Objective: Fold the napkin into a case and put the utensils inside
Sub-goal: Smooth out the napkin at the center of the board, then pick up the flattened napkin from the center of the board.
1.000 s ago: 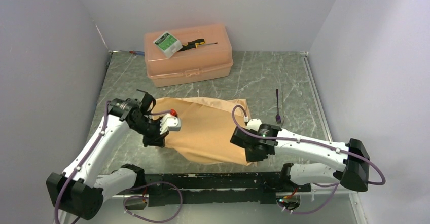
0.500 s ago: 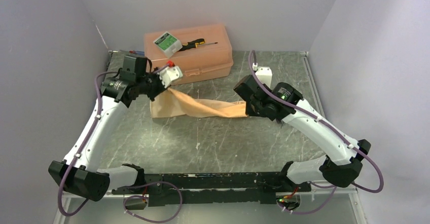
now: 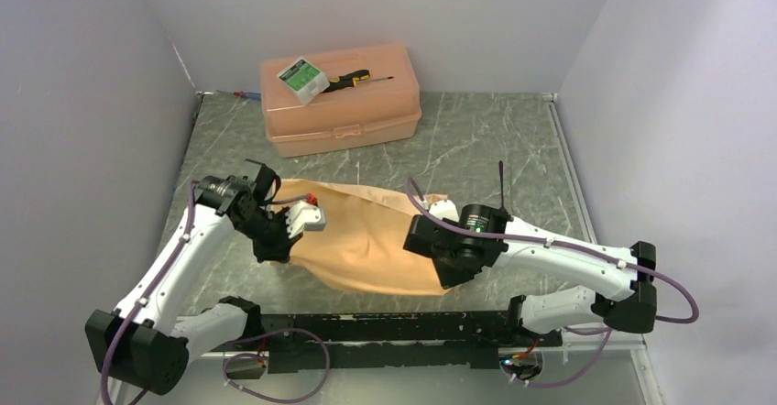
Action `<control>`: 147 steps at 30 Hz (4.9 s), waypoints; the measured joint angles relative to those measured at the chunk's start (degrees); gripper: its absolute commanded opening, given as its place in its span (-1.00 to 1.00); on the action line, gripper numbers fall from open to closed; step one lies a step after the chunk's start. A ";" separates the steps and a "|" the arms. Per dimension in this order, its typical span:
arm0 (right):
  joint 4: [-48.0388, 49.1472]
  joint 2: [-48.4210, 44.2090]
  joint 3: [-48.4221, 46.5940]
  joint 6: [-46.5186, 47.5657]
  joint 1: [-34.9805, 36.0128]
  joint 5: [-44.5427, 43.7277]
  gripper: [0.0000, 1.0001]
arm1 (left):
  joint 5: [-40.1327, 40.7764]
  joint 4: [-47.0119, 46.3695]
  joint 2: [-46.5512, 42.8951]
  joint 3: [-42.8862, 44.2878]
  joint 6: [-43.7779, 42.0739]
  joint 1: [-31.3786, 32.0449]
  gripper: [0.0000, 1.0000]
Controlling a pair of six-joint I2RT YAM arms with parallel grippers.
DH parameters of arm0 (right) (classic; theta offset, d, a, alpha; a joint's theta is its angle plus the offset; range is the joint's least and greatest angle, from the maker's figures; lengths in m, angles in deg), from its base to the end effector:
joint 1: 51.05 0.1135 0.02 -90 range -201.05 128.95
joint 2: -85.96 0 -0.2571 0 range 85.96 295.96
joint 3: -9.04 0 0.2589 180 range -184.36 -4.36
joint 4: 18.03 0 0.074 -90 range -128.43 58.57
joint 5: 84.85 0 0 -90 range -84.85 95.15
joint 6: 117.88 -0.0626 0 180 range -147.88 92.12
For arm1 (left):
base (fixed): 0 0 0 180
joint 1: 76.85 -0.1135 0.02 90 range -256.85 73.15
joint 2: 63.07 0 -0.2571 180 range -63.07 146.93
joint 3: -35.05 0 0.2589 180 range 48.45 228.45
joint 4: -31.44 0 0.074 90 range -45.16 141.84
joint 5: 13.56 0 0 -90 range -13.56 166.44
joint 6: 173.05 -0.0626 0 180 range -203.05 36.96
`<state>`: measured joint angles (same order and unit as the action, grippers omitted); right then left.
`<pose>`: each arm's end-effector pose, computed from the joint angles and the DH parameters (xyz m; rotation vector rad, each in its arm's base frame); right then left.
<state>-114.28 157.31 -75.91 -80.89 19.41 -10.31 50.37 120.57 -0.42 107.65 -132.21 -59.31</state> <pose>0.0848 0.1891 0.2847 -0.4069 2.8146 -0.0219 0.1646 -0.0809 0.2587 1.5833 2.2946 -0.5489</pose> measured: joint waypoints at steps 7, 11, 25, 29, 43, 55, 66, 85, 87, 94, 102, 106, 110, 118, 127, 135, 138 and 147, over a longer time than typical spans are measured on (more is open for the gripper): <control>-0.24 1.11 0.20 1.11 -0.52 4.17 -1.00 | -2.16 4.33 -2.43 -0.37 -1.14 0.28 -0.95; 4.42 2.23 5.60 3.13 -3.89 5.81 0.20 | -2.16 2.05 -1.57 -2.27 -0.66 0.31 -0.95; 28.06 8.63 5.29 15.17 -24.39 5.90 0.06 | 3.58 -17.07 6.58 -12.07 3.41 3.13 -0.95; 36.98 19.28 5.92 17.35 -24.70 4.28 0.02 | 6.08 -22.43 10.01 -12.55 5.05 3.30 -0.95; 49.75 29.33 9.77 21.90 -34.45 7.08 -0.19 | 13.55 -34.23 21.49 -13.09 7.26 3.30 -0.95; 54.99 32.61 6.29 24.09 -41.07 7.63 0.07 | 14.64 -35.19 22.91 -13.27 6.47 3.56 -0.95; 57.66 25.05 9.20 23.65 -43.93 7.98 0.34 | 16.31 -36.46 22.10 -14.99 4.24 4.92 -0.95; 60.67 26.95 14.19 18.32 -44.00 13.42 -0.11 | 16.35 -35.85 22.56 -14.12 4.24 4.96 -0.95; 60.94 27.61 13.49 18.32 -44.13 13.64 -0.12 | 16.33 -35.87 22.45 -14.19 4.20 4.96 -0.95; 61.51 28.68 11.58 18.38 -46.10 14.08 -0.13 | 16.31 -36.09 22.18 -14.49 3.76 5.01 -0.95; 63.76 35.19 4.39 18.40 -49.35 14.62 0.24 | 16.33 -36.04 22.18 -14.45 3.74 5.05 -0.95; 63.30 37.81 -0.70 18.53 -50.40 14.51 0.49 | 16.33 -35.95 22.18 -14.34 3.76 5.05 -0.95; 62.51 37.29 -4.46 19.17 -51.21 11.39 0.48 | 16.31 -35.54 22.25 -13.92 3.82 5.05 -0.95; 62.10 28.79 4.59 19.43 -49.03 6.36 0.41 | 16.17 -34.51 22.88 -12.94 3.89 5.05 -0.95; 52.63 13.62 17.33 19.17 -41.29 5.73 0.85 | 10.67 -29.59 26.40 -8.24 6.19 1.09 -0.95; 39.98 -3.80 18.43 16.00 -27.78 4.63 0.81 | 3.37 -25.20 30.71 -2.12 6.95 -7.89 -0.95; 36.17 -2.14 20.52 11.67 -18.88 5.57 0.82 | 2.78 -24.74 31.19 -2.03 7.04 -8.44 -0.95; 25.53 -0.35 28.81 -2.69 -5.40 6.91 0.73 | 3.17 -24.44 31.10 -2.03 6.95 -8.41 -0.95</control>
<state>-88.75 156.96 -47.10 -83.58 14.01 -3.40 53.54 96.13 30.68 105.61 -125.26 -67.73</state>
